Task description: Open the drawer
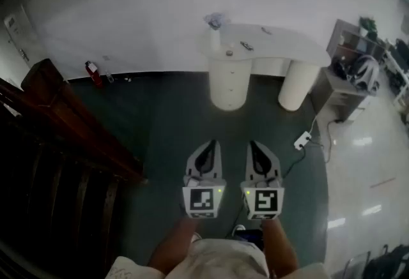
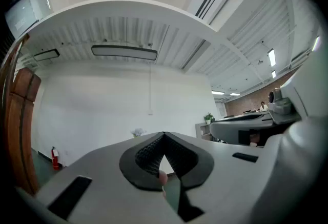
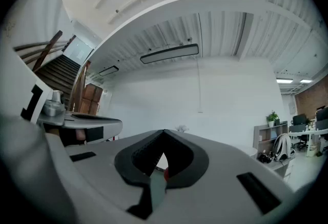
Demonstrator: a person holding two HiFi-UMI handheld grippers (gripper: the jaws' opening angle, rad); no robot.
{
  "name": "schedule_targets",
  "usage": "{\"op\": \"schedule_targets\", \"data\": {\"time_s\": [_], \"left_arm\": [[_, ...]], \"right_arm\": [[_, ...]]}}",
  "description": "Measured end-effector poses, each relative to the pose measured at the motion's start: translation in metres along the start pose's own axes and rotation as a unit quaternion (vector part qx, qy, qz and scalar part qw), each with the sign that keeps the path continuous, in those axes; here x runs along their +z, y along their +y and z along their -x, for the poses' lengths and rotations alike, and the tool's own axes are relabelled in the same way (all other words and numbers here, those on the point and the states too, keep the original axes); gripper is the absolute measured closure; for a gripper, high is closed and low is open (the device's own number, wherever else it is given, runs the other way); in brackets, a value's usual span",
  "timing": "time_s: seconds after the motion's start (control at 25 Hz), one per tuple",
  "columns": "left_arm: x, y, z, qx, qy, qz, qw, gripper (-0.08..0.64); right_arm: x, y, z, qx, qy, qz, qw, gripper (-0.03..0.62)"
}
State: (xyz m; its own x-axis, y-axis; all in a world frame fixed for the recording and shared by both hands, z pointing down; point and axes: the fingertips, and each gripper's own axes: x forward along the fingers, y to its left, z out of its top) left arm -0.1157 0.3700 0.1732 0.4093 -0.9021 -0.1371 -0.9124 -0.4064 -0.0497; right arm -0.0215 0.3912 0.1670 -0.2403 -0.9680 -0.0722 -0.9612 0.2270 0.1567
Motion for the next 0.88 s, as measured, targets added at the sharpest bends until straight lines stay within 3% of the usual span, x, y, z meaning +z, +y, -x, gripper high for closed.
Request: {"op": "schedule_targets", "data": {"time_s": [0.2,0.88], "left_arm": [[-0.003,-0.005,0.001,-0.013,0.003,-0.004,0.9999,0.558],[-0.004,-0.026,-0.014,0.003,-0.003,-0.002,1.0,0.558]], "right_arm": [[-0.004,0.0,0.003,-0.014,0.011,0.002,1.0,0.591],[-0.012,-0.034,0.002,-0.01,-0.001,-0.007,1.0,0.589]]}}
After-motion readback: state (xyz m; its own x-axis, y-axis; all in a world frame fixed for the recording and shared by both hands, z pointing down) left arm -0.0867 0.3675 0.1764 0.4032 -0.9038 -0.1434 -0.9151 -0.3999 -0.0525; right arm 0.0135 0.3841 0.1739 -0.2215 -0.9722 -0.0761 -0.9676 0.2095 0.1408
